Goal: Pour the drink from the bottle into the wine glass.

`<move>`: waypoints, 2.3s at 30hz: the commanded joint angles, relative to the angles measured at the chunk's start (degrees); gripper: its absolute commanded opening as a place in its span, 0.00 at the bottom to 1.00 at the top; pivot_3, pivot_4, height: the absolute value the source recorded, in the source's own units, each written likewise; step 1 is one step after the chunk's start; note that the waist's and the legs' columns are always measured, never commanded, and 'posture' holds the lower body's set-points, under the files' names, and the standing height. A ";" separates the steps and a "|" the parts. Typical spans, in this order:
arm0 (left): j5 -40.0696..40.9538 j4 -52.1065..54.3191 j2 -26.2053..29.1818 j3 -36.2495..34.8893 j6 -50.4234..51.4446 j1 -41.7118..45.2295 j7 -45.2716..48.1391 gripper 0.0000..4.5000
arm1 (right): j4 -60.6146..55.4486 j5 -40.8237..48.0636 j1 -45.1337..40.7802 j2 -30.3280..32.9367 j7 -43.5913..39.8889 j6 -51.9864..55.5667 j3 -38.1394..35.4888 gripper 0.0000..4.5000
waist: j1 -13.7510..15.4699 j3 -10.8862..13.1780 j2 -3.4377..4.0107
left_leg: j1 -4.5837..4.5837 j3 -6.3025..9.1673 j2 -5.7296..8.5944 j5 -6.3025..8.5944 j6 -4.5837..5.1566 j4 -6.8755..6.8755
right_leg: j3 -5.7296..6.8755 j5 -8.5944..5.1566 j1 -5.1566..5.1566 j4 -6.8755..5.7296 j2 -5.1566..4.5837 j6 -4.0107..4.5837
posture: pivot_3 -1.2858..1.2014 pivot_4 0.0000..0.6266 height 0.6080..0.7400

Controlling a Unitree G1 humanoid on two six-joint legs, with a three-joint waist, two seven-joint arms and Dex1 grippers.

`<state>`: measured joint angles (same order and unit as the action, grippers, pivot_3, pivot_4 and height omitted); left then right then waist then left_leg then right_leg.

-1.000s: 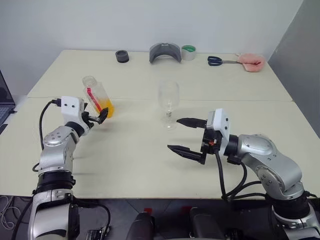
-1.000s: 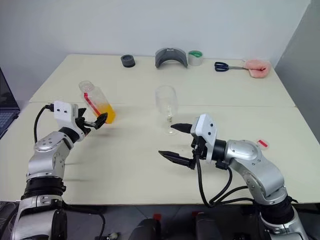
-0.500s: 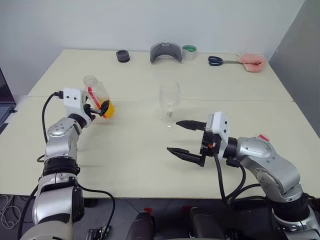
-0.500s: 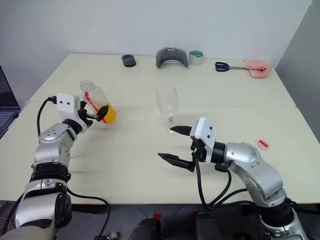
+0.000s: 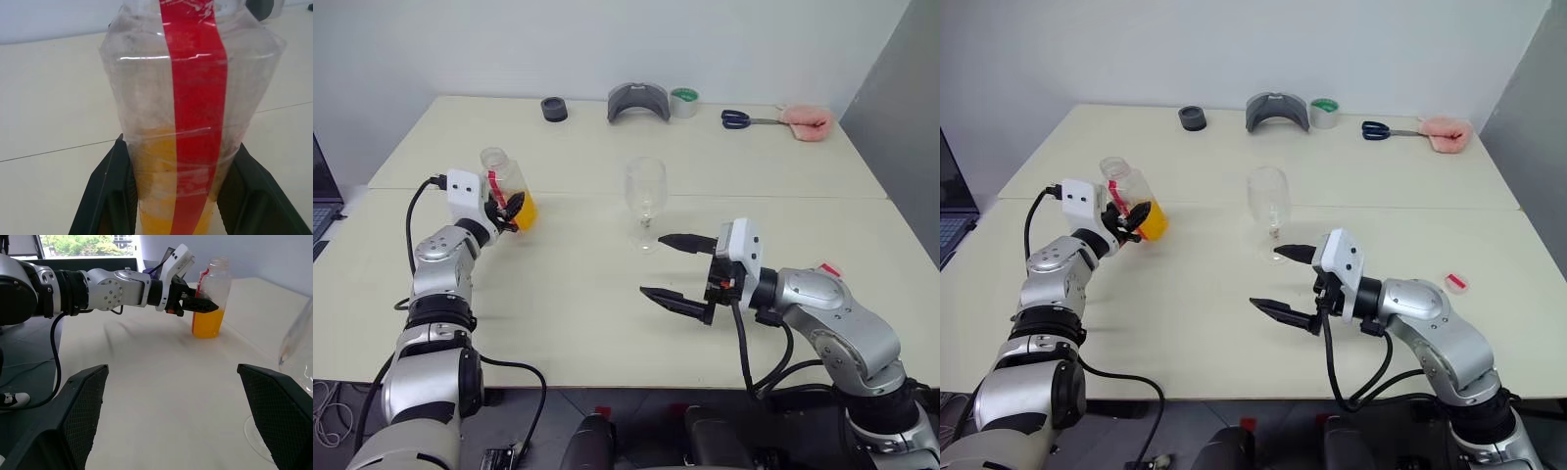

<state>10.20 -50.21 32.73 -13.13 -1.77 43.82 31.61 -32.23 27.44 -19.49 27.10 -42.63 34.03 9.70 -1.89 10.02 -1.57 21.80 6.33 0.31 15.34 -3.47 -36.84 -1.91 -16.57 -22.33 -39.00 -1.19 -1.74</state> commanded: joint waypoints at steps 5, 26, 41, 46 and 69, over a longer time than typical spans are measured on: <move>-1.88 15.19 -0.95 3.74 0.59 -1.69 0.36 0.38 | -1.44 -1.97 0.04 -0.58 4.03 -2.32 -2.49 1.00 | 0.08 0.02 -0.04 | 0.10 0.07 0.01 0.00 -0.01 -0.06 | 0.01 0.01 -0.02 0.01 -0.02 0.00 | 0.52 0.24 1.00; -24.82 10.63 -0.87 21.07 -22.29 13.53 -7.28 0.38 | 7.51 -5.06 -5.80 -2.62 8.20 -6.70 -7.07 1.00 | -0.01 0.05 -0.05 | 0.10 -0.10 0.05 0.00 0.01 -0.04 | -0.10 0.03 -0.09 0.00 0.01 -0.03 | 0.52 0.24 1.00; -38.45 -2.47 0.59 27.45 -35.88 21.66 -21.05 0.38 | 8.67 -5.97 -6.33 -4.23 12.93 -5.81 -7.93 1.00 | -0.01 0.06 -0.06 | 0.12 -0.10 0.06 0.00 0.01 -0.07 | -0.09 0.03 -0.11 -0.05 0.00 -0.04 | 0.52 0.24 1.00; -42.38 -5.63 1.18 29.76 -38.60 23.84 -25.19 0.38 | 8.58 -5.49 -6.36 -4.23 12.98 -6.21 -8.20 1.00 | 0.04 0.07 -0.07 | 0.16 -0.08 0.08 0.00 0.01 -0.08 | -0.06 0.04 -0.12 -0.05 0.00 -0.04 | 0.52 0.24 1.00; -52.37 -9.93 3.84 35.46 -42.54 29.07 -39.48 0.38 | 8.02 -5.83 -4.76 -4.82 12.97 -6.41 -7.85 1.00 | 0.01 0.06 -0.06 | 0.31 -0.15 0.08 0.00 0.01 -0.09 | -0.11 0.04 -0.33 -0.13 0.00 -0.04 | 0.52 0.24 1.00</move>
<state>-42.12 -61.26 35.45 22.30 -43.66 70.61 -6.25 -22.19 21.49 -23.99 22.36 -29.82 28.48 2.51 -1.89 10.08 -1.64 22.10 6.17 0.40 15.34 -3.47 -36.94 -2.03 -16.53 -22.66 -39.14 -1.19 -1.79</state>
